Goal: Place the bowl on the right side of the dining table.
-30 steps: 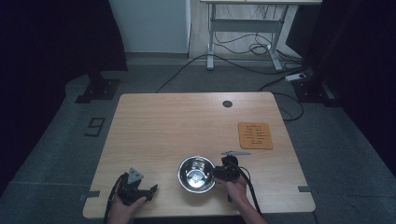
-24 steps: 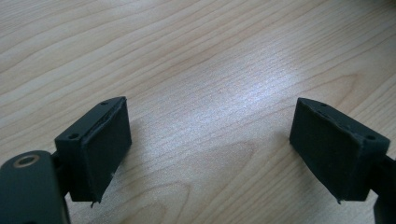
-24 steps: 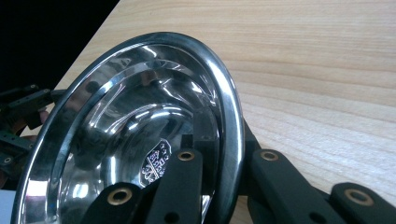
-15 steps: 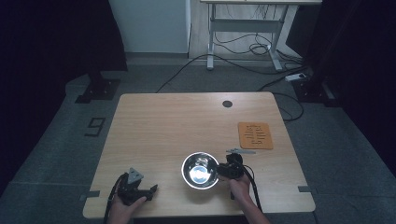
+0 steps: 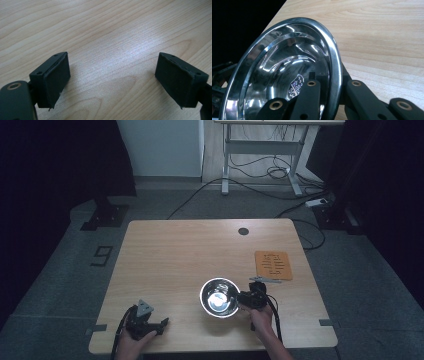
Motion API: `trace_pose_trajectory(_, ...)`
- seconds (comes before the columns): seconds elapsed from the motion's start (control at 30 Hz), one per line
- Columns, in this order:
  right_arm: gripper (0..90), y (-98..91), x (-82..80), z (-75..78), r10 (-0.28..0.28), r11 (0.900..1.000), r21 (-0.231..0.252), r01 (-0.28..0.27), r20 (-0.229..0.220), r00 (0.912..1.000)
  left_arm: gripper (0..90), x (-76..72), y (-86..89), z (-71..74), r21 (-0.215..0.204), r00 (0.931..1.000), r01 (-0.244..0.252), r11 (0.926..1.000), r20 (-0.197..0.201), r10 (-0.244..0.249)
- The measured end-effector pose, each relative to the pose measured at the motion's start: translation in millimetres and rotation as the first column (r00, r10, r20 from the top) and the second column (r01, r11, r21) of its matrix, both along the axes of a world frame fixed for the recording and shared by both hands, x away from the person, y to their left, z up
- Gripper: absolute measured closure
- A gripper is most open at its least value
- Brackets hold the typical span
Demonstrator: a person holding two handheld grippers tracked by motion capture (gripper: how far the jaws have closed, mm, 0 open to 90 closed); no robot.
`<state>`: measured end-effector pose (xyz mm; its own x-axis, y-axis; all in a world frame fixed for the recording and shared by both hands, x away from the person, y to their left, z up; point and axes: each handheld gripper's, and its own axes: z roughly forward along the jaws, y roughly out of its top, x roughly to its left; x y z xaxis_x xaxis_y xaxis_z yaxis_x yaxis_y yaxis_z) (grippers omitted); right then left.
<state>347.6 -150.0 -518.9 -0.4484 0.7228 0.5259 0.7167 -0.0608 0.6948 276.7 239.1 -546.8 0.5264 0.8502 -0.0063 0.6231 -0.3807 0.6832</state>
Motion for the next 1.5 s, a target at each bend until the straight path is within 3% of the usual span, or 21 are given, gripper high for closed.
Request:
trace_pose_trajectory(0.53,85.6,-25.2,3.9,13.2,-0.082,0.9955,0.050,0.081,0.030,0.9962,12.3,0.0,0.0,0.0,0.000,1.0000,0.000,1.0000,0.000,0.000)
trace_pose_trajectory(0.97,85.5,-30.5,5.4,13.0,-0.107,0.9934,0.046,0.105,0.033,0.9938,12.3,0.0,0.0,0.0,0.000,1.0000,0.000,1.0000,0.000,0.000)
trace_pose_trajectory(1.5,85.4,-44.3,6.6,20.3,-0.147,0.9870,0.073,0.143,0.054,0.9876,12.3,0.0,0.0,0.0,0.000,1.0000,0.000,1.0000,0.000,0.000)
